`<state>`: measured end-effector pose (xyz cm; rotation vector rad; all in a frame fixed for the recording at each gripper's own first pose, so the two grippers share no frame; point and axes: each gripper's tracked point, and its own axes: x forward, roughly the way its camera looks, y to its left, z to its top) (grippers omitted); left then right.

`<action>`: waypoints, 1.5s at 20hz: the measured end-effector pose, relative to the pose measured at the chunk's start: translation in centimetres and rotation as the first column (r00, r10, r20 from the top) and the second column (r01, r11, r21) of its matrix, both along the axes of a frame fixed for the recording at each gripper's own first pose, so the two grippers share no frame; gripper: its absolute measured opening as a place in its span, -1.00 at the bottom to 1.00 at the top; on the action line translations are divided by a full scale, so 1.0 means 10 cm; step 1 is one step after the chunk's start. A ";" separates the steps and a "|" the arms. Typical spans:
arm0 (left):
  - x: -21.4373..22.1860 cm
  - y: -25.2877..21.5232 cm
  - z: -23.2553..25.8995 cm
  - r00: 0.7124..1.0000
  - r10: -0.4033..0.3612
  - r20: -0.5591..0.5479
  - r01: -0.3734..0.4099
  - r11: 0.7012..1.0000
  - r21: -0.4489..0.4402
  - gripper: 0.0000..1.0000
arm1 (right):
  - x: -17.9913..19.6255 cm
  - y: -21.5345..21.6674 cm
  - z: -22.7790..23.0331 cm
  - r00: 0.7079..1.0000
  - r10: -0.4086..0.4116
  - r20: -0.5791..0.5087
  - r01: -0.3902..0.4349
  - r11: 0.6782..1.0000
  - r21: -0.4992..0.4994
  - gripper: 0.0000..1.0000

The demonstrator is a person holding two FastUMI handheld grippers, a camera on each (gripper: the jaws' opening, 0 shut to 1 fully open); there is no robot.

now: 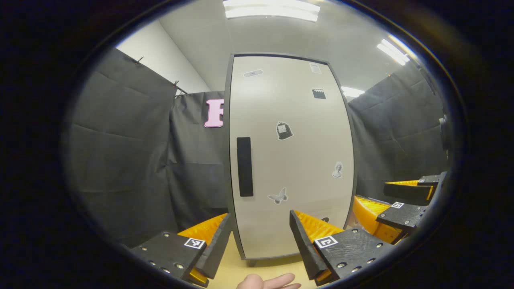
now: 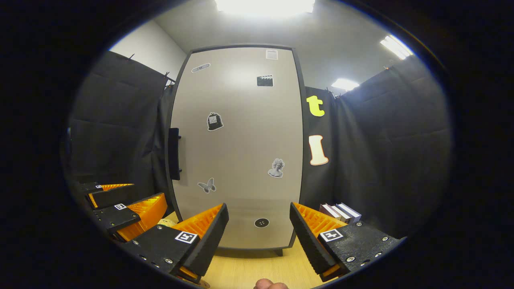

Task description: Open the cabinet door with the right hand, grasp the bottle in the cabinet with the left hand and place it on the coaster, then close the cabinet door with the right hand.

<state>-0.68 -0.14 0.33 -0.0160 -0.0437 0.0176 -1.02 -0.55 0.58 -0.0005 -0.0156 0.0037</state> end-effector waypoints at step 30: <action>-0.21 0.25 -0.08 0.998 0.063 -0.011 -0.062 0.998 0.031 0.66 | 0.61 0.47 0.43 0.995 0.075 0.064 -0.073 0.997 -0.035 0.89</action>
